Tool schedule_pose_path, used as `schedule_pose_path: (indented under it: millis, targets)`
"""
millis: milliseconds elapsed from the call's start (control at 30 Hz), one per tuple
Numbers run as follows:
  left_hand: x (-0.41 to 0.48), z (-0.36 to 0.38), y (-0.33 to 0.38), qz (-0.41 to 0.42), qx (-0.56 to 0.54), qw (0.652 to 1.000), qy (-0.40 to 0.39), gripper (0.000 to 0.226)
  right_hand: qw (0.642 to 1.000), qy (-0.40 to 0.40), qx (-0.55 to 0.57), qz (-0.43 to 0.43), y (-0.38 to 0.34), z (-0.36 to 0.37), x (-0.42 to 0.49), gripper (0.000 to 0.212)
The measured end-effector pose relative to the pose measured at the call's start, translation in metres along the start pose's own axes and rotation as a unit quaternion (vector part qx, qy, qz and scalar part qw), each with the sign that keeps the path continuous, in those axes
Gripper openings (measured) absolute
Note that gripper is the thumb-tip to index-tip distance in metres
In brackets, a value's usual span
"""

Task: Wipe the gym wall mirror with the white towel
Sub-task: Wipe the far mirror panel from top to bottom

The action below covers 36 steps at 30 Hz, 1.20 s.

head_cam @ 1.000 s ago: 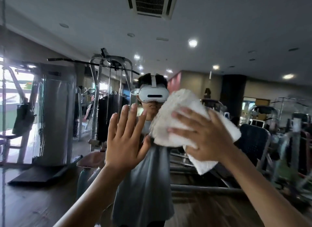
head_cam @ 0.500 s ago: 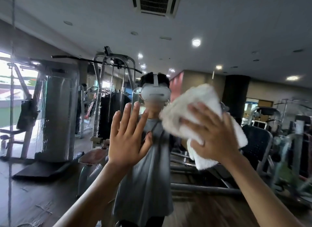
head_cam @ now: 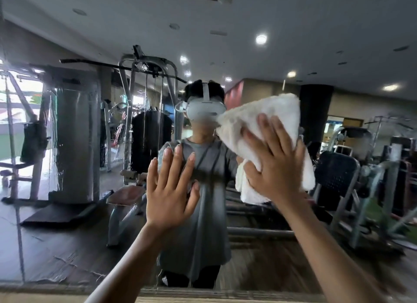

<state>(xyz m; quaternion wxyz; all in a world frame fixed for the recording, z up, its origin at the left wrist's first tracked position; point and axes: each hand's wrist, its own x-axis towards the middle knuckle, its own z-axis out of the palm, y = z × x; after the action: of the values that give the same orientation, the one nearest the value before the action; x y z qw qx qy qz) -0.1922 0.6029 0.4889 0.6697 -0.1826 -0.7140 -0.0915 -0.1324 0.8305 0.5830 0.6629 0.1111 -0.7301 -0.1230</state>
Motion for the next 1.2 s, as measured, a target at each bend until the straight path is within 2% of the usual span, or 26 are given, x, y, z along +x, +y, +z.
schedule_pose_path:
  millis: [33, 67, 100, 133, 200, 233, 267, 300, 400, 467, 500, 533, 600, 667, 700, 733, 833, 900, 933, 967, 1000, 1067, 1100, 1133, 1167, 1200]
  targets:
    - [0.0, 0.0, -0.001, 0.001, 0.001, 1.0, 0.001, 0.06, 0.999, 0.009, -0.001, 0.049, -0.015, 0.003, -0.008, 0.063]
    - [0.0, 0.001, -0.001, 0.001, 0.001, 1.0, -0.001, 0.06, 0.998, 0.004, -0.002, 0.057, -0.028, 0.006, -0.018, 0.064]
    - [-0.001, 0.001, -0.002, 0.001, 0.001, 1.0, -0.004, 0.06, 1.0, -0.016, -0.001, 0.018, -0.037, 0.009, -0.03, 0.067]
    - [-0.002, 0.0, -0.003, 0.004, 0.0, 1.0, -0.009, 0.06, 0.997, -0.041, 0.002, -0.06, -0.038, 0.01, -0.042, 0.069]
    - [-0.003, 0.0, -0.005, 0.015, -0.005, 1.0, -0.019, 0.062, 0.963, -0.089, 0.015, -0.254, -0.019, 0.004, -0.054, 0.069]
    - [-0.003, 0.0, -0.005, 0.017, -0.006, 1.0, -0.019, 0.061, 0.945, -0.102, 0.02, -0.311, -0.004, 0.002, -0.052, 0.068]
    - [-0.003, 0.0, -0.004, 0.013, -0.003, 1.0, -0.016, 0.061, 0.939, -0.106, 0.021, -0.326, 0.01, 0.0, -0.046, 0.068]
    - [-0.003, 0.0, -0.003, 0.006, -0.001, 1.0, -0.014, 0.06, 0.948, -0.099, 0.015, -0.303, 0.022, -0.001, -0.039, 0.068]
    - [-0.003, -0.001, -0.001, -0.002, 0.0, 1.0, -0.01, 0.059, 0.994, -0.031, -0.024, -0.102, 0.018, -0.002, -0.035, 0.066]
    - [-0.001, -0.001, -0.001, -0.002, -0.002, 1.0, -0.009, 0.058, 0.999, -0.018, -0.02, -0.027, -0.011, 0.004, -0.055, 0.064]
    - [-0.001, -0.001, -0.001, -0.004, -0.003, 1.0, -0.012, 0.057, 0.998, -0.033, -0.015, -0.05, -0.024, 0.008, -0.07, 0.067]
    - [-0.002, -0.001, -0.001, -0.008, -0.006, 1.0, -0.017, 0.057, 0.991, -0.061, -0.012, -0.12, -0.032, 0.011, -0.085, 0.071]
    - [-0.015, -0.003, 0.0, -0.014, -0.012, 1.0, -0.023, 0.056, 0.945, -0.108, 0.0, -0.309, -0.031, 0.009, -0.101, 0.071]
    - [-0.039, -0.004, -0.001, -0.007, -0.011, 0.999, -0.033, 0.055, 0.905, -0.114, 0.025, -0.41, -0.015, 0.007, -0.094, 0.065]
    - [-0.051, -0.004, -0.002, -0.002, -0.006, 0.999, -0.039, 0.055, 0.905, -0.112, 0.044, -0.408, -0.008, 0.006, -0.085, 0.063]
    - [-0.06, -0.004, -0.002, 0.002, -0.001, 0.999, -0.043, 0.056, 0.922, -0.102, 0.053, -0.37, -0.003, 0.006, -0.076, 0.064]
    - [-0.067, -0.002, -0.003, 0.0, 0.005, 0.999, -0.041, 0.057, 0.993, -0.035, 0.03, -0.105, -0.011, 0.007, -0.066, 0.069]
    - [-0.065, -0.002, -0.003, -0.003, 0.0, 0.999, -0.044, 0.055, 1.0, -0.006, 0.012, 0.025, -0.039, 0.01, -0.082, 0.07]
    - [-0.065, -0.003, -0.003, -0.004, -0.003, 0.999, -0.049, 0.055, 0.999, -0.011, 0.007, 0.03, -0.051, 0.012, -0.093, 0.071]
    - [-0.065, -0.004, -0.003, -0.004, -0.008, 0.999, -0.054, 0.054, 0.999, -0.03, 0.004, -0.015, -0.058, 0.014, -0.106, 0.073]
    - [-0.065, -0.005, -0.003, -0.002, -0.011, 0.998, -0.058, 0.054, 0.994, -0.053, 0.002, -0.1, -0.058, 0.015, -0.116, 0.075]
    - [-0.065, -0.007, -0.003, -0.002, -0.014, 0.997, -0.07, 0.054, 0.957, -0.087, 0.003, -0.278, -0.04, 0.013, -0.124, 0.074]
    - [-0.066, -0.007, -0.003, -0.005, -0.013, 0.998, -0.069, 0.054, 0.946, -0.095, 0.014, -0.311, -0.029, 0.011, -0.121, 0.073]
    - [-0.067, -0.006, -0.003, -0.006, -0.009, 0.998, -0.063, 0.053, 0.951, -0.095, 0.026, -0.293, -0.02, 0.009, -0.116, 0.072]
    - [-0.068, -0.005, -0.003, -0.007, -0.004, 0.998, -0.054, 0.053, 0.97, -0.082, 0.032, -0.228, -0.014, 0.007, -0.109, 0.071]
    - [-0.068, -0.004, -0.003, -0.007, 0.0, 0.999, -0.046, 0.053, 0.99, -0.055, 0.03, -0.128, -0.015, 0.006, -0.105, 0.069]
